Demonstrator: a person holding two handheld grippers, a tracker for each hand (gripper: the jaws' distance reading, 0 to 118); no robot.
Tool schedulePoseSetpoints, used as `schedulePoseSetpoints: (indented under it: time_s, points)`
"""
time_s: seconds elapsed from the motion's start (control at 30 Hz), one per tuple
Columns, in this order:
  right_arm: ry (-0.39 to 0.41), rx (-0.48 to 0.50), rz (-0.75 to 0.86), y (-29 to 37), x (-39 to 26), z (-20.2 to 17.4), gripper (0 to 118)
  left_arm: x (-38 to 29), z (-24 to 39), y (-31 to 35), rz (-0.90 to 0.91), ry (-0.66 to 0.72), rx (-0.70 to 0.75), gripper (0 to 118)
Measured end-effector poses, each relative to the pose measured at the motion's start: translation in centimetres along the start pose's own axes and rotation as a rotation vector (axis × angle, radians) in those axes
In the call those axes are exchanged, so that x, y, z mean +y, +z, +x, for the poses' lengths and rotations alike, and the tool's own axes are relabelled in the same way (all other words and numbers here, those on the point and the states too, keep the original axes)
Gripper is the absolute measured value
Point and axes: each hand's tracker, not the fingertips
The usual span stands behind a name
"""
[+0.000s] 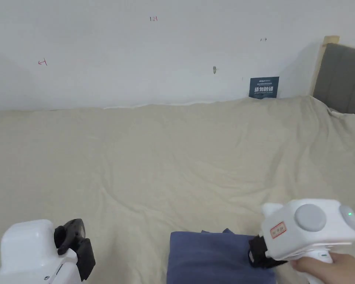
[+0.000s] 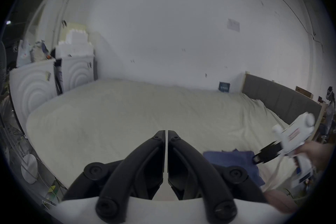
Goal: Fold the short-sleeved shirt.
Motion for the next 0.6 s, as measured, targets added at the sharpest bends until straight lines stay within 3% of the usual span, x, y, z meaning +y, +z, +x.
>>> schedulePoseSetpoints:
  time_s: [0.07, 0.1, 0.17, 0.3, 0.33, 0.37, 0.4, 0.43, 0.47, 0.6]
  points:
    - [-0.022, -0.016, -0.026, -2.5, -0.3, 0.9, 1, -0.3, -0.3, -1.0, -0.018, -0.028, -0.032, 4]
    - [-0.048, 0.026, 0.001, -2.6, -0.5, 1.3, 1, -0.1, -0.6, -1.7, -0.043, -0.030, -0.054, 4]
    - [-0.096, 0.057, 0.012, -1.9, 0.0, 1.7, 1, 0.6, -1.8, -4.1, -0.155, 0.048, -0.193, 4]
    - [-0.025, 0.061, 0.003, -1.7, -0.3, 1.8, 1, 0.7, -3.3, -11.9, -0.571, 0.305, -0.556, 8]
    - [-0.006, 0.062, 0.011, -1.7, -0.4, 1.8, 1, -0.1, -3.1, -13.8, -0.664, 0.362, -0.641, 18]
    - [-0.002, 0.063, 0.018, -1.6, -0.6, 1.9, 1, -0.9, -2.9, -15.2, -0.703, 0.402, -0.676, 36]
    - [-0.003, 0.064, 0.027, -1.6, -1.1, 1.7, 1, -1.6, -2.3, -16.4, -0.749, 0.398, -0.671, 76]
    - [-0.006, 0.066, 0.036, -1.6, -1.3, 1.8, 1, -2.3, -1.4, -17.5, -0.811, 0.361, -0.672, 102]
    - [-0.013, 0.069, 0.045, -1.6, -1.4, 1.8, 1, -3.2, -0.9, -18.7, -0.869, 0.355, -0.723, 115]
    - [-0.002, 0.074, 0.064, -1.7, -1.8, 1.8, 1, -6.8, -0.3, -22.5, -1.088, 0.461, -0.759, 117]
